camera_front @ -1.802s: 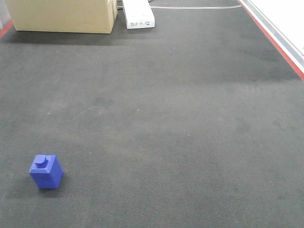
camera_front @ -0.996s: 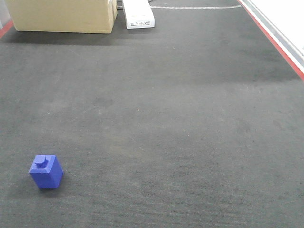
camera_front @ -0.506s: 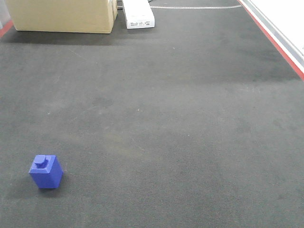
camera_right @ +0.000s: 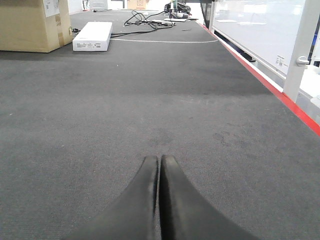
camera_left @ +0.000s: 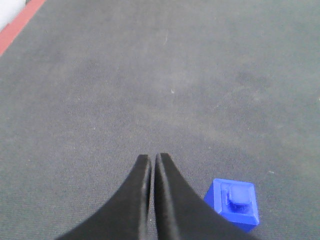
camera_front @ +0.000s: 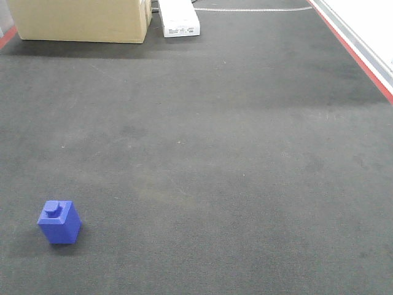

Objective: Pour parts from conveyor to right shelf

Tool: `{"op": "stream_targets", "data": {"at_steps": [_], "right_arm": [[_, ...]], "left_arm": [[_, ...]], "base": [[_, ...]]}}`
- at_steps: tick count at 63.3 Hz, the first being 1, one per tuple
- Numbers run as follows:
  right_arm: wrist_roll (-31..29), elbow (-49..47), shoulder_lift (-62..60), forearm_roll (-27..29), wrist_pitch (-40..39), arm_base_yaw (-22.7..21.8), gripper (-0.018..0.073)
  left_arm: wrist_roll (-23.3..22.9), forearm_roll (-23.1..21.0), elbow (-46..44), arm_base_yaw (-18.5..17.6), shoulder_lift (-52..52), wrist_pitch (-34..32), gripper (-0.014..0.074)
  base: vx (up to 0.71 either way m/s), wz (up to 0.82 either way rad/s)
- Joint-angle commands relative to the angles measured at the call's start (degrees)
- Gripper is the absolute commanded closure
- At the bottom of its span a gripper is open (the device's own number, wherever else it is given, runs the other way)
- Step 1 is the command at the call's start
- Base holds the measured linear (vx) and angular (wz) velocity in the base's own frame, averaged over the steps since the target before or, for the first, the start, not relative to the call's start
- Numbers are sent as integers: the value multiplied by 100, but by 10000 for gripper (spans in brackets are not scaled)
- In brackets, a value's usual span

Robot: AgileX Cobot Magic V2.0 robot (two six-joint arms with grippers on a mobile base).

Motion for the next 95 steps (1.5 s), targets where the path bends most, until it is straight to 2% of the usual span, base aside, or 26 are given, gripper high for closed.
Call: {"op": "stream_targets", "data": {"at_steps": [1, 10, 15, 22, 36, 43, 49, 52, 60, 68, 73, 85, 95], "right_arm": [[-46, 84, -61, -6, -405, -8, 568], [-46, 84, -61, -5, -392, -8, 568], [-46, 84, -61, -5, -392, -8, 568], [-46, 84, -61, -5, -386, -8, 568], [-46, 84, -61, -5, -386, -8, 568], [-46, 84, -61, -5, -386, -8, 568], [-46, 84, -61, -5, -386, -8, 568], [-46, 84, -61, -5, -386, -8, 568], [-46, 84, -61, -5, -386, -8, 568], [-46, 84, -61, -5, -386, -8, 568], [-46, 84, -61, -5, -386, -8, 568], [-46, 84, -61, -5, -386, -8, 568], [-46, 84, -61, -5, -386, -8, 568]], "left_arm": [[-42, -38, -199, -46, 114, -412, 601], [-19, -32, -223, -46, 260, -282, 571], [176, -22, -296, -46, 337, -88, 524], [412, -36, -488, -46, 486, 165, 399], [525, -53, -963, -79, 843, 543, 103], [992, -463, -1271, -355, 1208, 858, 21], [1377, -880, -1585, -686, 1662, 1218, 8], [1384, -939, -1713, -865, 1889, 1394, 9], [1148, -923, -2016, -1237, 2553, 1577, 11], [698, -765, -2288, -1499, 3124, 1649, 11], [531, -681, -2463, -1566, 3451, 1753, 11], [571, -572, -2872, -1612, 4129, 2201, 11], [571, -514, -3039, -1612, 4541, 2318, 20]], "base": [[0, 0], [0, 0], [0, 0], [0, 0], [0, 0], [0, 0], [0, 0], [0, 0], [0, 0], [0, 0], [0, 0], [0, 0], [0, 0]]}}
